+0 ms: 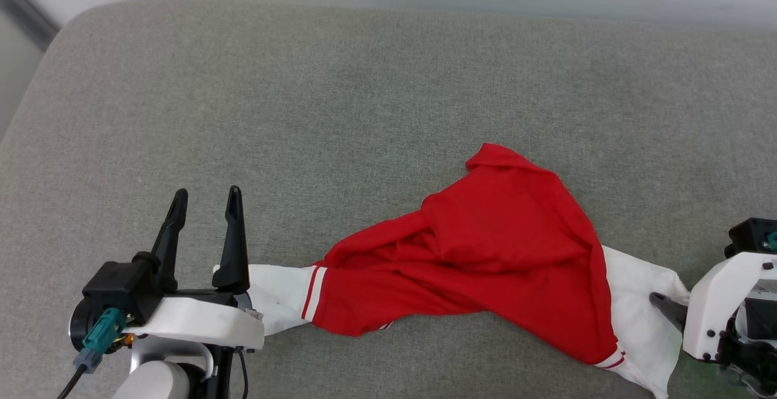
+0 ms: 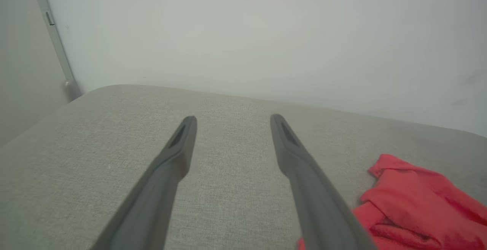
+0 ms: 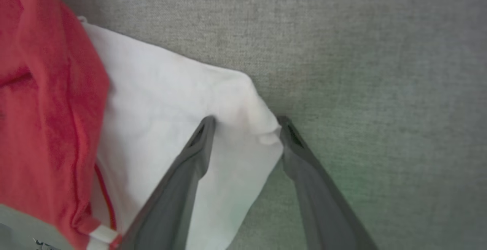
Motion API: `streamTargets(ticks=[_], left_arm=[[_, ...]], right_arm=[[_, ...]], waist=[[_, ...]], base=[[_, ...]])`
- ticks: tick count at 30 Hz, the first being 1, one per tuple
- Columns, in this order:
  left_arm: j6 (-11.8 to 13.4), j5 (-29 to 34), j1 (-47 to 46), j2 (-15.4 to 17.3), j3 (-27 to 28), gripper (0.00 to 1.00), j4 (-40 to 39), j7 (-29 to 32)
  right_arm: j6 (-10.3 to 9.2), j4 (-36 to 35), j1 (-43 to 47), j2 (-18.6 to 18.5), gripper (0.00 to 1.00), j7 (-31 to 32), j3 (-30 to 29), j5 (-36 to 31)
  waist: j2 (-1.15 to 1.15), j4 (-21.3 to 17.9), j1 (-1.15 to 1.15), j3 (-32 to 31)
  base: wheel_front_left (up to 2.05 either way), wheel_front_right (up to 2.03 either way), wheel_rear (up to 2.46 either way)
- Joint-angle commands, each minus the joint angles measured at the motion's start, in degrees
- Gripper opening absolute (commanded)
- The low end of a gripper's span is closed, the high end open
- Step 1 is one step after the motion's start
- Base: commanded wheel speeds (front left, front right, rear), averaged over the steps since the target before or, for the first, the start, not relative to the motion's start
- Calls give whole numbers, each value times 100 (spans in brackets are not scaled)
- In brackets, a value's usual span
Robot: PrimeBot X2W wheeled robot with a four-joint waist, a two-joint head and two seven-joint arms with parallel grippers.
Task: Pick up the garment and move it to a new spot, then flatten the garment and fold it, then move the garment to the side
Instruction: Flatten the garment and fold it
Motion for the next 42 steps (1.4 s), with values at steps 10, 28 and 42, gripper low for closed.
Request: streamTargets(ticks=[10,28,42], left_arm=[[-429,-609,30,544,64,100,195,953],[-1052,-2041,-62,1412,-316,100,1293,3867],[-1542,-2022,-651,960,-981,0,2204,4622]], right_arm=[[-2,-102,46,-43,0,-238,135,42],[-2,-740,163,331,0,-423,259,-73],[-2,-792,164,272,0,-656,260,-15]], waist=[[0,-107,0,-303],[0,-707,0,-77],[0,-783,0,-13]], base=[[0,0,0],[0,0,0],[0,0,0]])
